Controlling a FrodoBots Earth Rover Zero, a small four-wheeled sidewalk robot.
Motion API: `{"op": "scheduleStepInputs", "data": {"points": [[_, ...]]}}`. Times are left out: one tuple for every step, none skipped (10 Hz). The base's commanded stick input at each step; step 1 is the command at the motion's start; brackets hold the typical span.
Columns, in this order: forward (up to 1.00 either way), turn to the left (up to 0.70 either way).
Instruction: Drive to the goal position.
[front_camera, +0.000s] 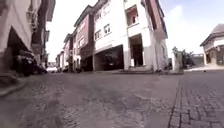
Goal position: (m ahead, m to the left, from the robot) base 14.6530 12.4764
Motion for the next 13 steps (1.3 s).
{"op": "scheduleStepInputs", "data": {"points": [[0.70,0.00],[0.70,0.00],[0.70,0.00],[0.70,0.06],[0.70,0.30],[0.70,0.35],[0.70,0.35],[0.70,0.35],[0.70,0.00],[0.70,0.00],[0.70,0.00],[0.70,0.00],[0.70,0.00]]}}
